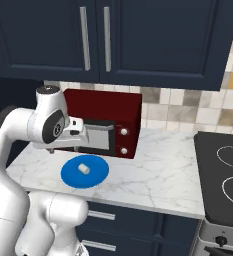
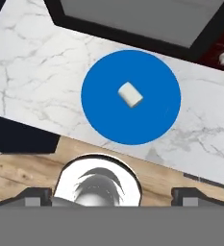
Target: Pick up the marshmallow and place it in the cup of hot chocolate on the dining counter.
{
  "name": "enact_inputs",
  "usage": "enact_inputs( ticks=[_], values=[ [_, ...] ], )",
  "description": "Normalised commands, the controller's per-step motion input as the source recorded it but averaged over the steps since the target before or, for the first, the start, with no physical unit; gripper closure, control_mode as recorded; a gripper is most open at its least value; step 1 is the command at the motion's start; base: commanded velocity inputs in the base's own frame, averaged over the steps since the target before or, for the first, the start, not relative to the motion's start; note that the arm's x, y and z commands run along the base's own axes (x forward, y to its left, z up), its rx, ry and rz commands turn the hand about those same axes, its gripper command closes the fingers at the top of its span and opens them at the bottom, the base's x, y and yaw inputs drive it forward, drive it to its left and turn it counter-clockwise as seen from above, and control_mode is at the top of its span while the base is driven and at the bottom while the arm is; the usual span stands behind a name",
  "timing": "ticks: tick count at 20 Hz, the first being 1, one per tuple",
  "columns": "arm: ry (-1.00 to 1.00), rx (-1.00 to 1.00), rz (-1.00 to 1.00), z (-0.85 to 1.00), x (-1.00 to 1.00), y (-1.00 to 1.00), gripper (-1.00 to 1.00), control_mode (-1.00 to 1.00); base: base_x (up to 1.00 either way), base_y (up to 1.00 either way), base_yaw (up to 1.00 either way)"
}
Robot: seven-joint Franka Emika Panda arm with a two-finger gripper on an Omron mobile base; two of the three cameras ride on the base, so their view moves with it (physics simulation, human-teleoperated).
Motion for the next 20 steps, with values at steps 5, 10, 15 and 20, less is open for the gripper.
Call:
enact_inputs(
  ticks=[5, 10, 15, 20],
  values=[
    [0.00, -0.14, 0.26, -0.26, 0.00, 0.02, -1.00, -1.00, 0.00, 0.00, 0.00],
    [0.04, -0.17, 0.23, -0.37, 0.07, 0.00, -1.00, -1.00, 0.00, 0.00, 0.00],
    [0.15, 0.02, 0.07, -0.51, 0.34, 0.04, -1.00, -1.00, 0.00, 0.00, 0.00],
    [0.11, 0.08, 0.03, -0.50, 0.44, 0.01, -1.00, -1.00, 0.00, 0.00, 0.00]
  ],
)
